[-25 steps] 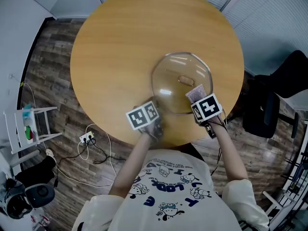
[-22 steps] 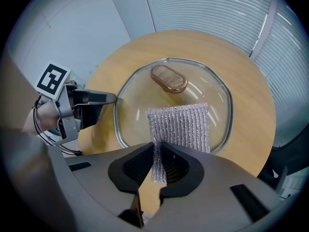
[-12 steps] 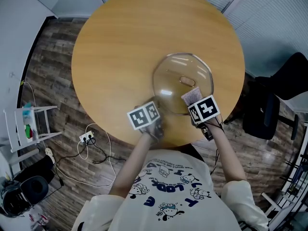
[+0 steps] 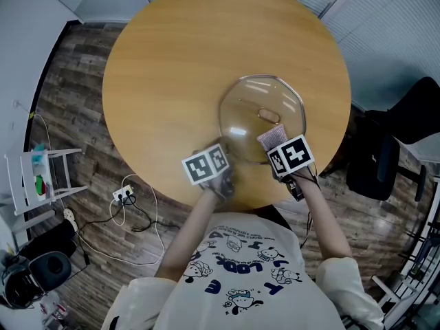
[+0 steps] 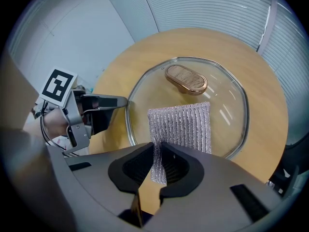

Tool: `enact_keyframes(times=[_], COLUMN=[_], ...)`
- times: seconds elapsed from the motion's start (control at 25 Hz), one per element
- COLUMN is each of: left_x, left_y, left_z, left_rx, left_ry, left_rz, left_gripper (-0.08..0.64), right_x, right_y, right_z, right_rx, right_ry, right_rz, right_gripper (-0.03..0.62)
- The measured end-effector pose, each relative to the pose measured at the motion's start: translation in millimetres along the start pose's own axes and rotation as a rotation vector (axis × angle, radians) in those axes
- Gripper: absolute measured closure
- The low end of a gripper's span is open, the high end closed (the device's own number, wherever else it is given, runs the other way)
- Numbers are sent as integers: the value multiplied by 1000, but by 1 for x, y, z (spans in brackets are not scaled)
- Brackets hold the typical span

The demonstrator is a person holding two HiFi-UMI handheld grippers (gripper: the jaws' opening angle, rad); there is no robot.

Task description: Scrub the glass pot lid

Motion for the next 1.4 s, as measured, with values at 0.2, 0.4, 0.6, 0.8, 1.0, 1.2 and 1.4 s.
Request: enact_keyframes(times=[0.2,0.4,0.6,0.8,1.0,1.2,1.4], left_x=[0,0,-1,-1,0,0,0], left_y=[0,-1,0,0,-1,0,1], left_z=[0,-1,-2,-1,-1,-1,-2], left_rx=[0,2,5,5,6,8,10], left_ry=[1,3,4,6,6,7,7], left_rz=[-2,-5,-6,-7,-11,-14,-21], left_gripper=[523,523,523,523,523,523,523], right_x=[-7,-16,-22,-22,-28,-37,-43], right_y=[-3,-5,-7,-8,-10,-14,-17], right_z=[2,5,7,8,9,13,16], right_rx=[-2,2,3,4,8,7,4], right_ry=[-25,-57,-61,-65,-87,-100,-108], right_rz=[-1,11,3,3,3,-16,-29], right_gripper=[529,529,531,529,531,529,529])
Point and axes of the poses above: the fingertips, and each gripper's own axes: z forward along the fingers, x to its right, y out of its underside, the point moved 5 cm from there along -z, backward along the fingers, and after that the axes turned 7 degrees about z, right-handed, at the moved point
